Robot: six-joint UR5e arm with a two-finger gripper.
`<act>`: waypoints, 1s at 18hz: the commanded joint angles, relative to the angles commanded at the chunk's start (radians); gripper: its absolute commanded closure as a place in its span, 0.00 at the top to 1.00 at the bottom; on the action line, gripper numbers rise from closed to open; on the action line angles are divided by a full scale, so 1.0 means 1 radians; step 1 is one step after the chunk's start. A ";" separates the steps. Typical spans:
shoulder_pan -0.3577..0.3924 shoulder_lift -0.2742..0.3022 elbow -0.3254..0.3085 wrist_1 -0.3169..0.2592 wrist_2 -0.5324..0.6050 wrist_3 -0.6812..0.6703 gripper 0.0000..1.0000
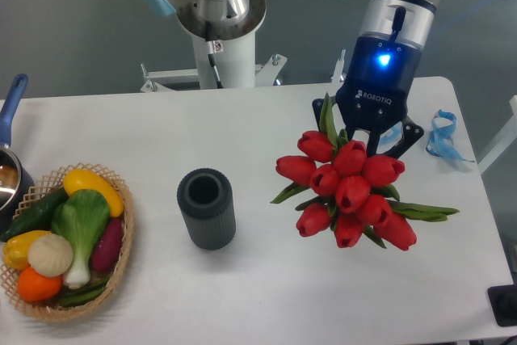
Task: Insert the flowers into the vase
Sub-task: 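Carry the held red tulip bouquet over to the dark grey vase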
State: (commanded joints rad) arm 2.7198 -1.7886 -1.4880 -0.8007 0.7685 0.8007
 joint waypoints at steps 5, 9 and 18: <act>-0.011 -0.005 0.000 0.000 -0.002 -0.002 0.28; -0.015 -0.005 -0.012 0.000 0.000 -0.002 0.28; -0.127 -0.044 -0.015 0.126 -0.131 0.008 0.28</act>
State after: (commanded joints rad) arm 2.5925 -1.8331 -1.5033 -0.6750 0.6371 0.8084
